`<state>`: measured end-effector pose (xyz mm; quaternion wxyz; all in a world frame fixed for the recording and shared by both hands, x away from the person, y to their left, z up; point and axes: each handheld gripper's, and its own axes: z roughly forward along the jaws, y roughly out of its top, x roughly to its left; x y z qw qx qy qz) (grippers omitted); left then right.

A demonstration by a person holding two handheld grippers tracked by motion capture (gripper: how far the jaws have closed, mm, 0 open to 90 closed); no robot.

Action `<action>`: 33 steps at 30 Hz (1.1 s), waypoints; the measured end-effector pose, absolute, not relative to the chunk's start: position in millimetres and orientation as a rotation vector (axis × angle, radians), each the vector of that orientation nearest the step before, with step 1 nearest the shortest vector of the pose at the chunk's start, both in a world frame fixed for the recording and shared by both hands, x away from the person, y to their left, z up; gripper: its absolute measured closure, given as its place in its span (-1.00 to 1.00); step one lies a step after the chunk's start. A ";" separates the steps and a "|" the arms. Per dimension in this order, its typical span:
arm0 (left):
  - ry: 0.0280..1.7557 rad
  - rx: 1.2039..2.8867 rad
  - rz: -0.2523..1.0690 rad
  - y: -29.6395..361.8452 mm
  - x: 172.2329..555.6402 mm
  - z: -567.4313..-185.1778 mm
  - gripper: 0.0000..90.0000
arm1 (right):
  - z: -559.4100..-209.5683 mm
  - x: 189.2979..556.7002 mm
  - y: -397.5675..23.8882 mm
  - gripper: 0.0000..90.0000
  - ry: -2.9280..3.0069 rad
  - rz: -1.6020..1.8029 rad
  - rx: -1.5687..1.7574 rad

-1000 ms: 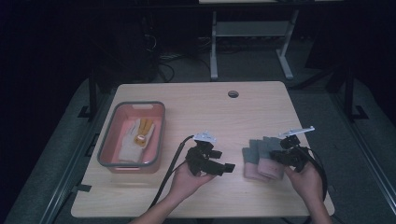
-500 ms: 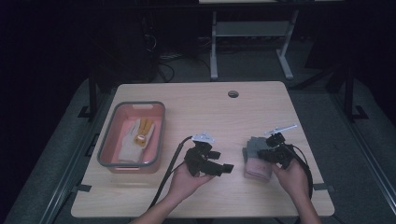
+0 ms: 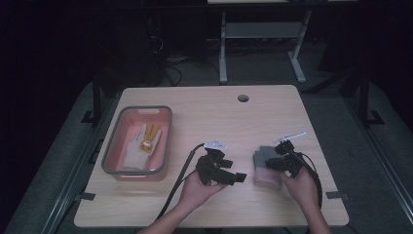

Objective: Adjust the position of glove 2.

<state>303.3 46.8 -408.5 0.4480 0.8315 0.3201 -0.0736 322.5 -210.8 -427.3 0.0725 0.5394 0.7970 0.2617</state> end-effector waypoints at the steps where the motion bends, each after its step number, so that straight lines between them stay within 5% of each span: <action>1: 0.792 2.059 -0.185 45.9 303.5 -408.9 -0.46 | -427.9 321.9 -211.6 0.63 2.390 0.799 1.630; 17: 0.863 2.049 -0.275 16.6 319.1 -420.2 -0.35 | -418.8 311.2 -234.9 0.17 2.329 0.945 1.630; 33: 0.982 2.028 -0.368 -10.1 331.2 -445.6 -0.30 | -435.4 301.5 -260.0 0.05 2.256 1.011 1.752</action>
